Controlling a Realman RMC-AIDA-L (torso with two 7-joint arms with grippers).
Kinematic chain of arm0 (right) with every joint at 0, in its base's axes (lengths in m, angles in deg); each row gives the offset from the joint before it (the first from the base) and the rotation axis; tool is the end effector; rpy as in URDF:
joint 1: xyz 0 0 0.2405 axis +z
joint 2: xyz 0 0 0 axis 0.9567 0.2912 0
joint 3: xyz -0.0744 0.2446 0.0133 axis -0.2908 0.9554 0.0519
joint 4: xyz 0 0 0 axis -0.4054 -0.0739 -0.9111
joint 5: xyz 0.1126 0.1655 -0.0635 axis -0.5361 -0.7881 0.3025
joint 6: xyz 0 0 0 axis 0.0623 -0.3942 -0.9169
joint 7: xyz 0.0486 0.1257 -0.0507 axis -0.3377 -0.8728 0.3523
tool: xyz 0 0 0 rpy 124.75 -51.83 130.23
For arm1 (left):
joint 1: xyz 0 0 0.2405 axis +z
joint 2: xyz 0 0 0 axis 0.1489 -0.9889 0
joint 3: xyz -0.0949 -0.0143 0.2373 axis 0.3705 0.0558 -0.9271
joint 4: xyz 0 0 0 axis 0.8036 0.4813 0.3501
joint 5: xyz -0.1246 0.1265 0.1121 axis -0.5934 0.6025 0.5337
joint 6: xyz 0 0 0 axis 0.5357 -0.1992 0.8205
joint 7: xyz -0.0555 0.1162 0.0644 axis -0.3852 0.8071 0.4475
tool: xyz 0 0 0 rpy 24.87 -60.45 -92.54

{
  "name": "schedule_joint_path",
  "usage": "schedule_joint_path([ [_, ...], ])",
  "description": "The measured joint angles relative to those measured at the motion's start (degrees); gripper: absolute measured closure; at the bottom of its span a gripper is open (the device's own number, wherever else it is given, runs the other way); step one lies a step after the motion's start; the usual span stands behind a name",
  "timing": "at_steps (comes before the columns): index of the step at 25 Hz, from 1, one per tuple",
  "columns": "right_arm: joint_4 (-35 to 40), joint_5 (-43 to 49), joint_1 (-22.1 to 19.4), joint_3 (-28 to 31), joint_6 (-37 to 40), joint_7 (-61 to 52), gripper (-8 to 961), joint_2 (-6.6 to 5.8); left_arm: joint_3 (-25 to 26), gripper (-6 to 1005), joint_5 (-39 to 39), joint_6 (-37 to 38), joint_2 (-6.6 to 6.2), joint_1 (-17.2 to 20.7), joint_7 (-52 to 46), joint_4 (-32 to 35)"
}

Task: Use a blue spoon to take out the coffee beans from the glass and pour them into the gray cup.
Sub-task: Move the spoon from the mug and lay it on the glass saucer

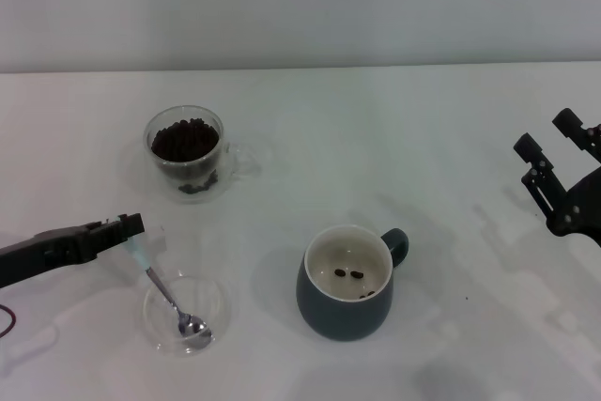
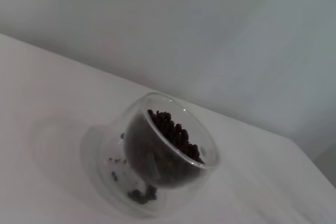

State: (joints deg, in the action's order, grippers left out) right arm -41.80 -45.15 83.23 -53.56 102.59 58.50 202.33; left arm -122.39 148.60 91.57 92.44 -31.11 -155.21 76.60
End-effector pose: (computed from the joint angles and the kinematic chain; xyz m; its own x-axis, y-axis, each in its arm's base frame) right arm 0.3254 0.2359 -0.0009 0.7088 0.2620 -0.6549 -0.5231 -0.4277 -0.7372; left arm -0.3226 0.3168 -0.0001 0.3667 0.7127 0.5980 0.8921 -0.4517 -0.0088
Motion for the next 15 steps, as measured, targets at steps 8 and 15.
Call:
schedule_joint_path([
  [8, 0.0, 0.04, 0.04, -0.04, 0.01, -0.34, 451, 0.0, 0.03, 660, 0.66, -1.95, 0.07, 0.48, 0.17, -0.11],
  [15, 0.07, 0.15, 0.09, -0.13, 0.31, -0.42, 450, 0.0, 0.38, 504, 0.76, -2.05, 0.25, 1.39, 3.2, 0.36],
])
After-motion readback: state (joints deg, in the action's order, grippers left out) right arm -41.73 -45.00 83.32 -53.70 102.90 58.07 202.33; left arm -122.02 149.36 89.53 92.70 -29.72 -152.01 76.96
